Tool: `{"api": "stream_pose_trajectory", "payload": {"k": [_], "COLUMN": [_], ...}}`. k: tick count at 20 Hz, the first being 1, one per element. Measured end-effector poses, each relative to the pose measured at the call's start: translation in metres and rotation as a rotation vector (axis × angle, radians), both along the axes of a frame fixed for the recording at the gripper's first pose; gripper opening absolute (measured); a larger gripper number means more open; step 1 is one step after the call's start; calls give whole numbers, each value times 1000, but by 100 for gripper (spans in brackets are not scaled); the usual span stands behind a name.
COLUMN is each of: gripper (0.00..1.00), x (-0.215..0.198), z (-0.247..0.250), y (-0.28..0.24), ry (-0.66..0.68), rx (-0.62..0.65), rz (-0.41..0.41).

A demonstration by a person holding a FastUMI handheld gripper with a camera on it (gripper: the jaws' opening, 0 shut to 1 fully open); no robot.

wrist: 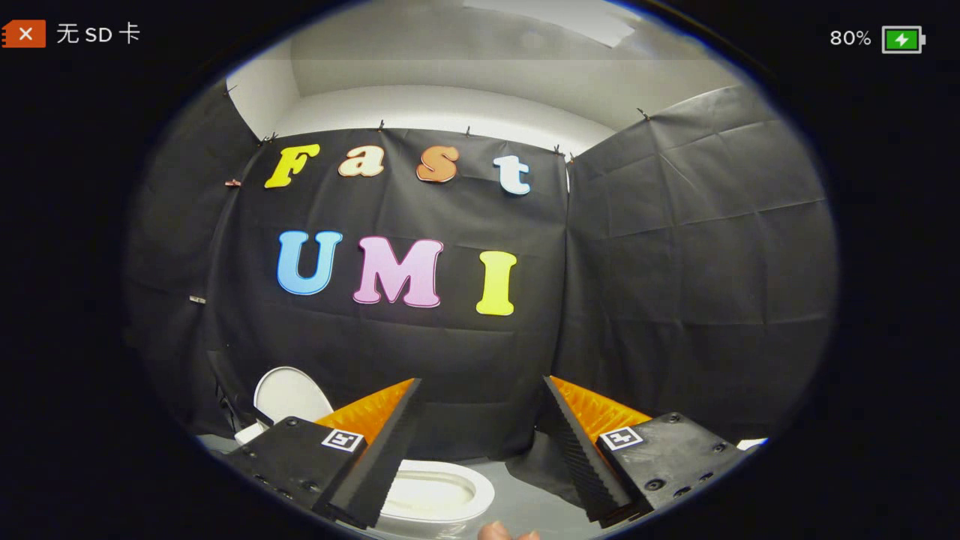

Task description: Open the toilet lid.

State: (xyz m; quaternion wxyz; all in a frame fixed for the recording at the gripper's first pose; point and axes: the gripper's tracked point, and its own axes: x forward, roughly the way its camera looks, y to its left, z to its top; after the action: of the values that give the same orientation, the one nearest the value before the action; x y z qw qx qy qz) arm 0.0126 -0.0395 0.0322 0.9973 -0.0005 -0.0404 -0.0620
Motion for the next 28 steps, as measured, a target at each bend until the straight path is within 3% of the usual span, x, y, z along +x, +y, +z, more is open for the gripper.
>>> {"api": "stream_pose_trajectory", "payload": {"k": [28], "gripper": [98], "x": [-2], "z": [-9], "y": [19], "ry": [15], "rx": [2], "rz": [23]}}
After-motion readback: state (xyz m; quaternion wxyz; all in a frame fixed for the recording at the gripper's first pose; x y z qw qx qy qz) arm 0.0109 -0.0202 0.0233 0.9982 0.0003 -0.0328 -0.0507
